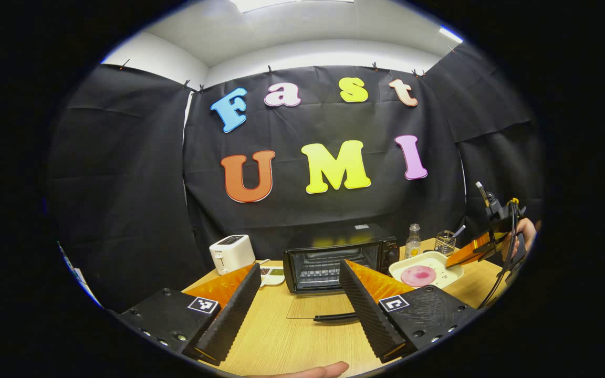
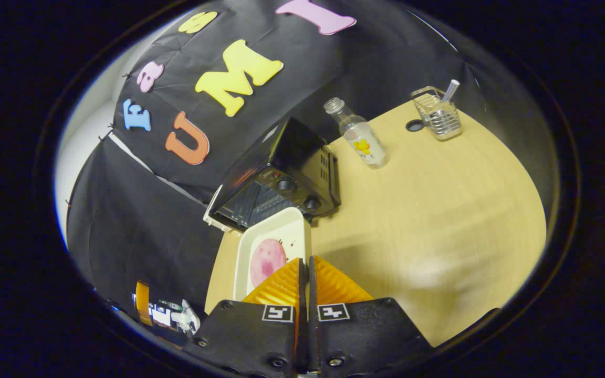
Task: Open the electric oven with the left hand, put the food in, and close the electric oven.
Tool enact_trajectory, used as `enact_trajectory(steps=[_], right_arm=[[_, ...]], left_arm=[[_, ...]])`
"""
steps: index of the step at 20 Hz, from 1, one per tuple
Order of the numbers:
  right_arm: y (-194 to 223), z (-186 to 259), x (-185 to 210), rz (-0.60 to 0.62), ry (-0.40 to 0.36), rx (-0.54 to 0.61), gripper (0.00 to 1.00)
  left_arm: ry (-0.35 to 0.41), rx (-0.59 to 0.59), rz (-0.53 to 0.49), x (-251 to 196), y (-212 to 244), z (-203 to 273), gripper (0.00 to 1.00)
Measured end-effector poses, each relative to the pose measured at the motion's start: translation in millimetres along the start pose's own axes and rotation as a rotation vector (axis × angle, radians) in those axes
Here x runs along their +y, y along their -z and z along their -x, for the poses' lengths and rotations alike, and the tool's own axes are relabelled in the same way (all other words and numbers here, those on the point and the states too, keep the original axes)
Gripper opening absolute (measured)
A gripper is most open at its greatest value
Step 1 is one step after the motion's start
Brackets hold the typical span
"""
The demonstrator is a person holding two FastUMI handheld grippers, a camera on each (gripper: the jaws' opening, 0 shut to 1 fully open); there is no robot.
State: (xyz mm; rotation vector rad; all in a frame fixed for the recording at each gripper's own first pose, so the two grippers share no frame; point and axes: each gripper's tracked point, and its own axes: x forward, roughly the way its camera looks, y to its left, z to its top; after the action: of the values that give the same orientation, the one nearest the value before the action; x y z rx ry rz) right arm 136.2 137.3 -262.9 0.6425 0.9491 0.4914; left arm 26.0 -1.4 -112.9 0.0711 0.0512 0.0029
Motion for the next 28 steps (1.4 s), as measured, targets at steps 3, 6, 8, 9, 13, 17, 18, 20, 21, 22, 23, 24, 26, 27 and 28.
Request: enact_trajectory(steps=[3, 6, 8, 9, 13, 17, 18, 20, 21, 22, 23, 24, 26, 27, 28], right_arm=[[8.7, -20.3, 24.8, 0.012, -0.005, 0.023, 0.0], [16.1, -44.9, 46.5, 0.012, 0.002, 0.039, 0.0], [19.6, -62.1, 60.3, 0.005, 0.006, 0.038, 0.04], [20.7, -69.9, 66.5, 0.004, 0.009, 0.03, 0.0], [24.6, -107.9, 80.7, -0.032, 0.043, 0.015, 0.04], [20.4, -151.0, 90.4, -0.1, 0.075, -0.015, 0.04], [17.4, -162.5, 89.6, -0.125, 0.09, -0.034, 0.04], [9.3, -183.6, 88.0, -0.163, 0.125, -0.086, 0.04], [5.5, -193.4, 88.1, -0.175, 0.137, -0.113, 0.0], [1.5, -203.8, 88.1, -0.187, 0.151, -0.14, 0.0], [-3.2, -212.4, 87.4, -0.208, 0.165, -0.176, 0.04], [-10.6, -220.6, 86.7, -0.228, 0.18, -0.218, 0.04], [-22.7, -238.1, 84.1, -0.263, 0.211, -0.303, 0.04], [-25.9, -247.6, 81.7, -0.267, 0.232, -0.33, 0.04], [-30.9, -254.0, 80.7, -0.275, 0.253, -0.364, 0.04]], left_arm=[[-0.01, -0.005, 0.01, 13.2, 3.2, 3.7, 0.95], [-0.005, 0.003, 0.03, 22.2, 12.8, 6.8, 0.95], [-0.009, 0.006, 0.038, 28.4, 18.9, 7.3, 0.95], [-0.009, 0.009, 0.042, 30.8, 23.0, 7.4, 0.95], [-0.016, 0.025, 0.06, 39.4, 37.8, 3.1, 0.95], [-0.025, 0.034, 0.061, 47.6, 47.8, 3.1, 0.95], [-0.025, 0.035, 0.064, 48.9, 50.9, -0.5, 0.95], [-0.028, 0.048, 0.068, 54.3, 59.8, -3.3, 0.95], [-0.031, 0.055, 0.067, 57.8, 63.6, -4.5, 0.95], [-0.038, 0.057, 0.064, 62.4, 66.8, -5.6, 0.95], [-0.047, 0.057, 0.064, 68.0, 67.9, -5.5, 0.95], [-0.059, 0.061, 0.07, 72.9, 70.4, -6.6, 0.95], [-0.049, 0.083, 0.076, 73.2, 79.4, -8.6, 0.95], [-0.054, 0.088, 0.077, 75.6, 83.5, -9.3, 0.95], [-0.061, 0.09, 0.077, 80.5, 86.5, -9.7, 0.95]])
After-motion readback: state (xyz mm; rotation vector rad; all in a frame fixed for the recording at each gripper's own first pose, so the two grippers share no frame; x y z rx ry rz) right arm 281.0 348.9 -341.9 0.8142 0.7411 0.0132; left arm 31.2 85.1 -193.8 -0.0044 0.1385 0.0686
